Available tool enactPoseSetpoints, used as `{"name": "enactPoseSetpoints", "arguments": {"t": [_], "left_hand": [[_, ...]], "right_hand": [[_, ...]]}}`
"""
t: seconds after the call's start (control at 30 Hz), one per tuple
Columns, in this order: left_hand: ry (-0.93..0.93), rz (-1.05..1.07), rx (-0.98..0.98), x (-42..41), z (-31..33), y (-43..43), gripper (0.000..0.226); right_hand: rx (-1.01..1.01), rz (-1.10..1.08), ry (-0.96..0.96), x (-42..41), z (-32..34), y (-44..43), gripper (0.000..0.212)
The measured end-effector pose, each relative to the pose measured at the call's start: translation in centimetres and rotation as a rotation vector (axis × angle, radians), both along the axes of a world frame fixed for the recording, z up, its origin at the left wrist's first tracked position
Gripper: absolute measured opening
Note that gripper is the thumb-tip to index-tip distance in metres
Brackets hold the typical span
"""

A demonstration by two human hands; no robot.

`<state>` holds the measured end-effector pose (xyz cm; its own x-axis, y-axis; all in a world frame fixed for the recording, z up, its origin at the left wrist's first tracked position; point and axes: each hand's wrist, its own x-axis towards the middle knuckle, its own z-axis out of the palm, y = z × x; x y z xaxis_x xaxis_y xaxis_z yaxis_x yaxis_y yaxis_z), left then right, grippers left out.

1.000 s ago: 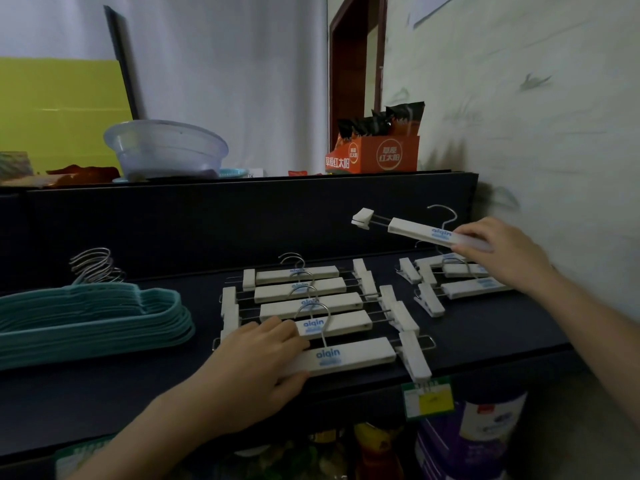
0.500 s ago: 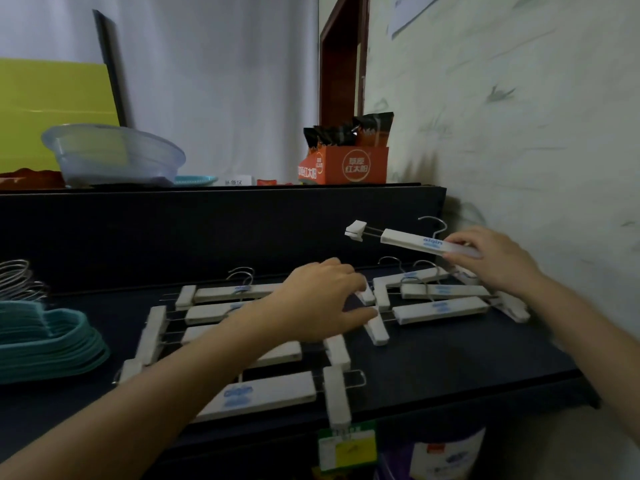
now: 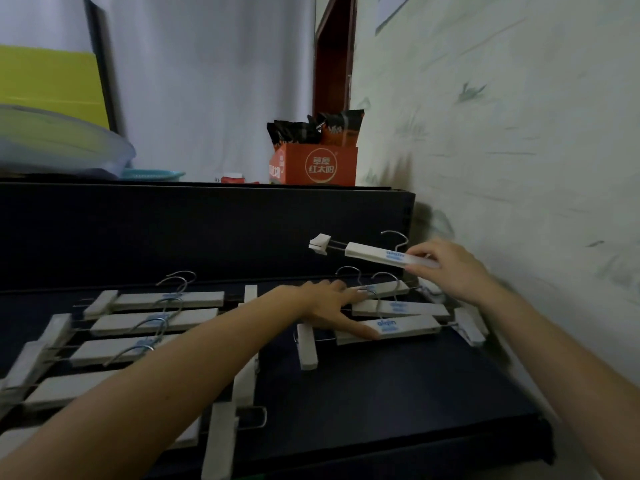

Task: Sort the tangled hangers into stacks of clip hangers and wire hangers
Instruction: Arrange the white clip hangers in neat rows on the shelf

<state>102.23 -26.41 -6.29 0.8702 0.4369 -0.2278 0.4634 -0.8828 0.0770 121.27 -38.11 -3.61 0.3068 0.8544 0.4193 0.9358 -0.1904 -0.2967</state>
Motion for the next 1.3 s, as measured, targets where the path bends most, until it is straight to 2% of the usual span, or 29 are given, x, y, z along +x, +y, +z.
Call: {"name": "enactPoseSetpoints", "arguments": {"t": [0.17, 0.33, 0.57, 0.87, 1.0, 1.1, 1.17, 1.2, 1.3], "left_hand": [[0.047, -0.053, 0.055, -1.2, -0.4, -1.8, 0.081], [0.056, -0.115, 0.085, -3.5, -0.2, -4.1, 0.08], [0.034, -0.166, 0.085, -5.0, -0.6, -6.2, 0.079], [-0.04, -0.169, 0.06, -5.5, -0.8, -6.7, 0.075], [-0.245, -0.014, -0.106, -5.3, -0.8, -6.3, 0.056], [-0.323, 0.053, -0.121, -5.1, -0.7, -5.4, 0.036], [-0.344, 0.083, -0.139, -5.0, -0.8, -4.9, 0.033], [-0.343, 0.102, -0.153, -4.8, -0.8, -4.6, 0.032], [-0.295, 0.147, -0.233, -4.3, -0.5, -4.0, 0.031]], "right_hand": [[-0.042, 0.133, 0.01, 0.5, 0.0, 1.0, 0.033], [-0.197, 0.262, -0.039, -0.1, -0.1, 2.8, 0.032], [-0.378, 0.307, -0.06, -0.8, -1.2, 5.6, 0.033], [-0.467, 0.314, -0.079, -1.6, -2.5, 6.6, 0.035], [-0.347, 0.304, -0.057, -1.4, -0.9, 4.6, 0.037], [-0.191, 0.304, 0.03, -2.2, 0.0, 0.6, 0.025], [-0.185, 0.295, 0.087, -3.2, -0.3, -2.8, 0.016], [-0.211, 0.284, 0.122, -3.8, -0.5, -4.5, 0.023], [-0.335, 0.216, 0.159, -5.0, -1.5, -8.2, 0.078]]}}
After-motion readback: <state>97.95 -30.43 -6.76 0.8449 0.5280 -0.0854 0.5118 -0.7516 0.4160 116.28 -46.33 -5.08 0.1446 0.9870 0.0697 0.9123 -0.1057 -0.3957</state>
